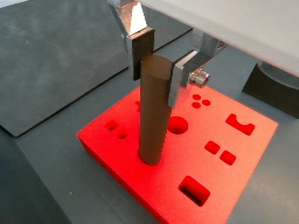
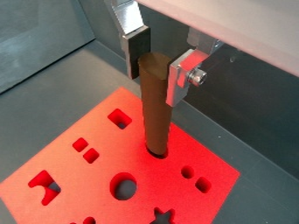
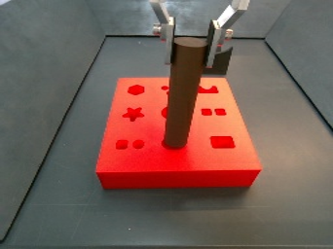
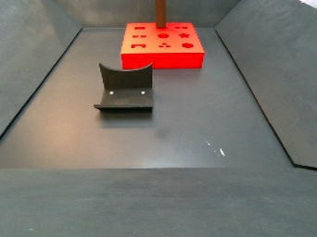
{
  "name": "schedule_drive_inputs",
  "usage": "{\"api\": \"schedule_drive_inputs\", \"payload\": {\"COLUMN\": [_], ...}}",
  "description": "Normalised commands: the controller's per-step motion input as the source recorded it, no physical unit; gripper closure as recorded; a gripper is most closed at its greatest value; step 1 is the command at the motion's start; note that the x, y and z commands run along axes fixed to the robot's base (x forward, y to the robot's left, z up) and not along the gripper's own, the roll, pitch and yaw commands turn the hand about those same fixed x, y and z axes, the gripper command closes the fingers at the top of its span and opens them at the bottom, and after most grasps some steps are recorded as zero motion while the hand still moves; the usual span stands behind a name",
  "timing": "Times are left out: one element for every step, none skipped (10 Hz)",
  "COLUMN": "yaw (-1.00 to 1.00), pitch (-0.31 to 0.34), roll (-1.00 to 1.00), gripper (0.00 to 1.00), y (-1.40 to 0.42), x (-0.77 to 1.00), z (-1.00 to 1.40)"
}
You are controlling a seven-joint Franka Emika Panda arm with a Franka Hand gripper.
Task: Insert the oval object.
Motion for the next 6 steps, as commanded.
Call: {"api": "schedule_drive_inputs", "payload": {"yaw": [0.00, 0.00, 0.00, 0.00, 0.02, 0.00], "pitch": [-0.011, 0.000, 0.000, 0.000, 0.000, 0.000], "roll": [0.00, 0.00, 0.00, 0.03, 0.03, 0.01], "gripper": [1.00, 1.00, 1.00, 1.00, 1.00, 1.00], "y": [-0.03, 0.00, 0.00, 0.01, 0.06, 0.00], "x": [-0.04, 0.00, 0.00, 0.00, 0.00, 0.00], "z": [-0.03, -0.03, -0.10, -0.17, -0.18, -0.13]}}
